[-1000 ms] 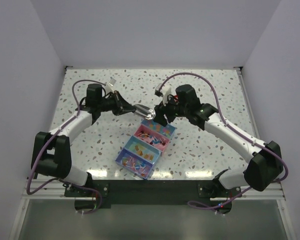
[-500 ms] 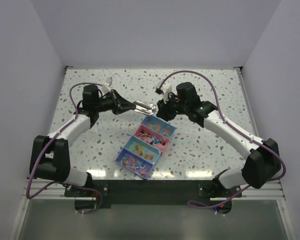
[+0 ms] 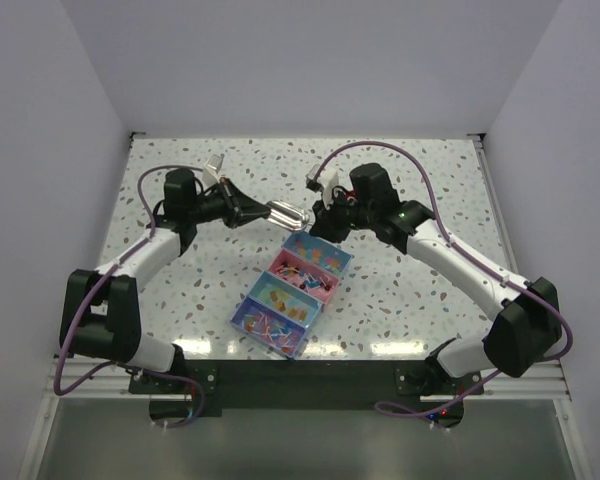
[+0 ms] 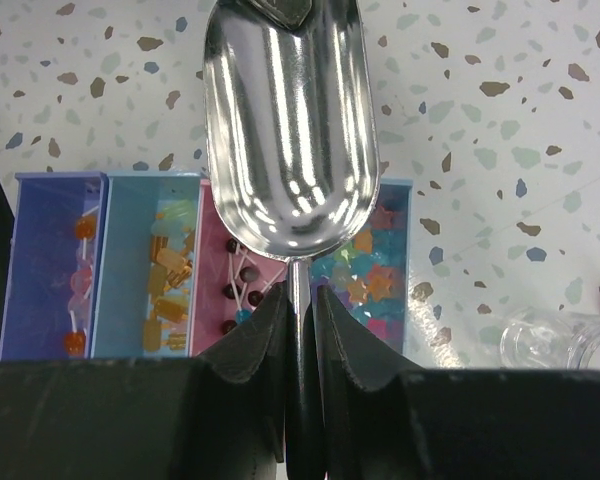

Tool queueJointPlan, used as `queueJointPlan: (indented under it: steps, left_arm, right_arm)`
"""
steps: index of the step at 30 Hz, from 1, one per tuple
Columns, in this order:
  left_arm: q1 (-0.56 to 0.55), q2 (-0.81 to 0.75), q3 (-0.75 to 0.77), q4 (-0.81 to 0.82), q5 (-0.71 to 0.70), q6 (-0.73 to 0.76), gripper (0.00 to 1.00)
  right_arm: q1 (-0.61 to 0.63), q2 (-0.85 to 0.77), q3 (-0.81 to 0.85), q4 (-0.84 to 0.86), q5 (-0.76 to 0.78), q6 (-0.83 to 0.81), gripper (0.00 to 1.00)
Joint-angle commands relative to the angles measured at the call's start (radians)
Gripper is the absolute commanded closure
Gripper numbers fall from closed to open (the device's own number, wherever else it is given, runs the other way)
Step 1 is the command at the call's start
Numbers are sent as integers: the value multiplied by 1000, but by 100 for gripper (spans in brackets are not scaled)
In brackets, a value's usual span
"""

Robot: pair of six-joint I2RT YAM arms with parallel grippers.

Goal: Pack the candies
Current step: Pick up the spatula from the center of the board.

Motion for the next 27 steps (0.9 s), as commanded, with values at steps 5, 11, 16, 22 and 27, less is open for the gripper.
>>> queueJointPlan:
  steps: [5, 11, 16, 22, 27]
  left_arm:
    - [3, 18, -10, -86, -10, 57, 100]
    - [3, 19, -50, -106, -29, 71, 100]
    - [3, 30, -85, -104, -30, 78, 100]
    - [3, 45, -64, -154, -42, 106, 94]
    - [3, 52, 13, -237, -96, 193, 71]
  right_arm:
    - [-14, -58, 85, 52, 91, 21, 97]
    - [-14, -75, 99, 70, 103, 35, 100]
    - [-16, -74, 129, 60, 88, 35, 100]
    - [-16, -54, 184, 10, 59, 18, 100]
    - [-16, -25, 241, -95, 51, -13, 100]
